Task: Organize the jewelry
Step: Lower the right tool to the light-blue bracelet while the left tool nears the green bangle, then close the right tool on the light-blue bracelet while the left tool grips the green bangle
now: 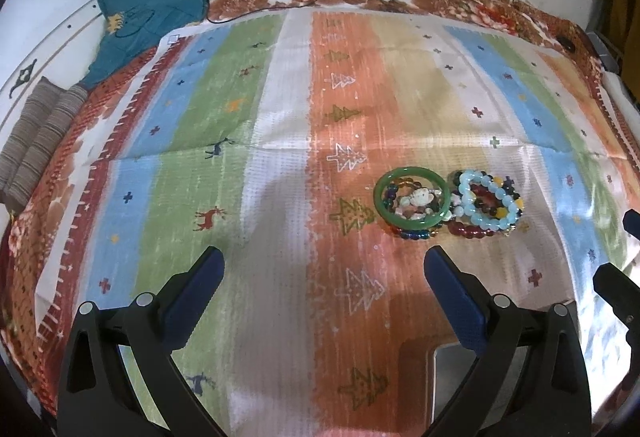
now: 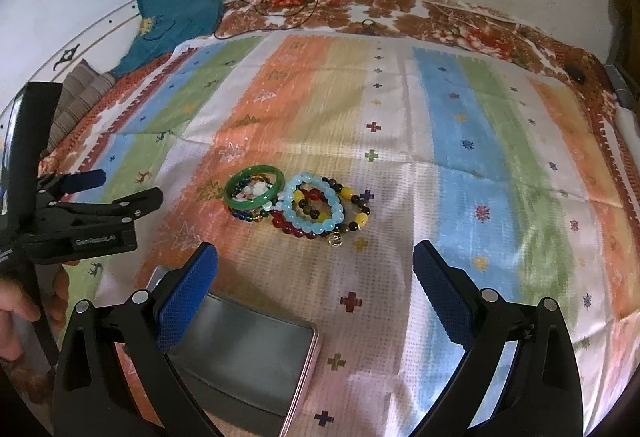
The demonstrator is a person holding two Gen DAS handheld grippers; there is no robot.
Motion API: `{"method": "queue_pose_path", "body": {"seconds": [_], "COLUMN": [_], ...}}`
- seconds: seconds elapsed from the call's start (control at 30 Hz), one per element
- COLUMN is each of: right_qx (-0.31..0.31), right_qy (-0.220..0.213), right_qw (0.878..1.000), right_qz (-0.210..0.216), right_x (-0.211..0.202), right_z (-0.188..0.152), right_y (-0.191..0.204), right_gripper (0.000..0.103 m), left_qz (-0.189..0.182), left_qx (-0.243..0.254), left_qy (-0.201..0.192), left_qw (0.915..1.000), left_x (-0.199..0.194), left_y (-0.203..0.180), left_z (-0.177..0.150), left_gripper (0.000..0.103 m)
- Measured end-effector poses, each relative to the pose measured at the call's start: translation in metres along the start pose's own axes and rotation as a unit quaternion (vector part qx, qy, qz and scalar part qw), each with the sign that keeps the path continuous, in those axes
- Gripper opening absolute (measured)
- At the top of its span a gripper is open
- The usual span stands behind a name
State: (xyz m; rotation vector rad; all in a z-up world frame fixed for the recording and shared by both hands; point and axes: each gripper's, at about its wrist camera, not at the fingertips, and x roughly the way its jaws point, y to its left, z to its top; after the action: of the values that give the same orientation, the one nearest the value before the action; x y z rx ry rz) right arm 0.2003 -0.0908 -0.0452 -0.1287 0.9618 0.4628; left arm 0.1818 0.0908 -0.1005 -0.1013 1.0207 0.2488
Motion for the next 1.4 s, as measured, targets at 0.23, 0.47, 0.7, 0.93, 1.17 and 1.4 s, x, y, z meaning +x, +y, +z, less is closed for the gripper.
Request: {"method": "queue_pose_path", "body": {"seconds": [0.23, 0.47, 0.7, 0.93, 1.17, 1.4], "right_qx": [0.007, 0.014, 0.018, 0.022, 0.025, 0.043], "right_qy": [0.019, 0.042, 0.062, 0.075, 0.089, 0.1], "right_qw": [1.0, 0.999, 0.998, 0.997, 0.996, 0.993], "right_qz": [0.001, 0.002, 0.005, -0.002, 0.009, 0.036], "right_x": [0.02, 0.04, 0.058, 0.077, 0.093, 0.101], "right_z": [0.009, 0.015, 0.02, 0.023, 0.028, 0.032], "right_y": [-0.005, -0.009, -0.013, -0.016, -0.017, -0.022], "right_gripper": [0.099, 0.099, 0.099, 0.098, 0.086, 0.074], "left_qz": [-0.015, -0.022, -0.036, -0.045, -0.043, -0.047], "left_qx": [-0.006, -0.008, -0.013, 0.002, 0.007, 0.009], "left_qy": [0.01, 0.027, 0.038, 0.053, 0.061, 0.071], "left_qw": [0.9998, 0.9994, 0.9985, 0.9976, 0.9972, 0.9963], "left_x": [0.015, 0.037, 0.056, 0.075, 0.084, 0.099], "left_y": [0.001, 0.003, 0.002, -0.004, -0.007, -0.008], "left_z": [0.009, 0.018, 0.027, 0.031, 0.033, 0.03], "left_gripper": [0.097, 0.097, 0.096, 0.089, 0.08, 0.068]}}
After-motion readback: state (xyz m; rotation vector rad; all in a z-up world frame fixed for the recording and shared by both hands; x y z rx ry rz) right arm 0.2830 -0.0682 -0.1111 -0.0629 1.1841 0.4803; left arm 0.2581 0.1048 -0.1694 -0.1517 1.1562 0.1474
